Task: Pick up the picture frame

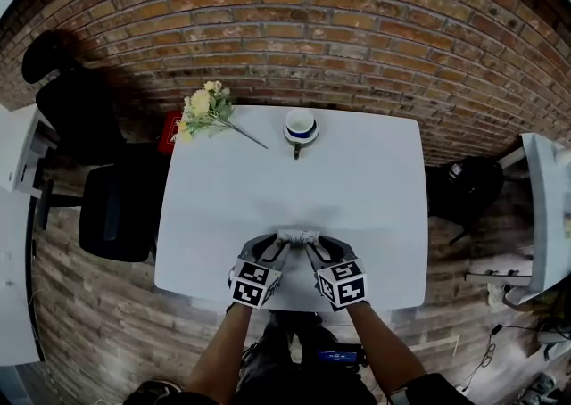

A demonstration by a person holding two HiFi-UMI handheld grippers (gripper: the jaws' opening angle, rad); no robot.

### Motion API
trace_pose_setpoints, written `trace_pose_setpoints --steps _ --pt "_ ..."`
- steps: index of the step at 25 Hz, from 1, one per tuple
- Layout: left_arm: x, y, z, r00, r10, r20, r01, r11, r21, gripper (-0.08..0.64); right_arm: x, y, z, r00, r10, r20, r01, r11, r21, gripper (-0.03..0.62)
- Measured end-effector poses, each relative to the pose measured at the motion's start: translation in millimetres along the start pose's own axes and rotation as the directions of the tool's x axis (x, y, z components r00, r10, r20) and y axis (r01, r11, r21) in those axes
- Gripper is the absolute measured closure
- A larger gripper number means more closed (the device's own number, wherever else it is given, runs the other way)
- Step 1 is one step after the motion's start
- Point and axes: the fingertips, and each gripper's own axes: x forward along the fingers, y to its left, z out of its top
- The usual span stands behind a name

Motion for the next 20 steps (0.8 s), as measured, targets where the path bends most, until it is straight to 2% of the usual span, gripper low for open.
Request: trace_pose_setpoints --steps 11,20 --pt "-14 -11 13 1.000 -0.022 0.018 0.021 0.999 0.035 0.440 -18 3 8 1.000 0.006 -0.003 -0.006 1.000 -0.009 0.472" --pt "-51 -27 49 0.995 -0.041 0.094 0.032 0.995 0.094 0.454 -58 15 43 0.999 0.017 0.049 -0.015 0.998 -0.055 0.476"
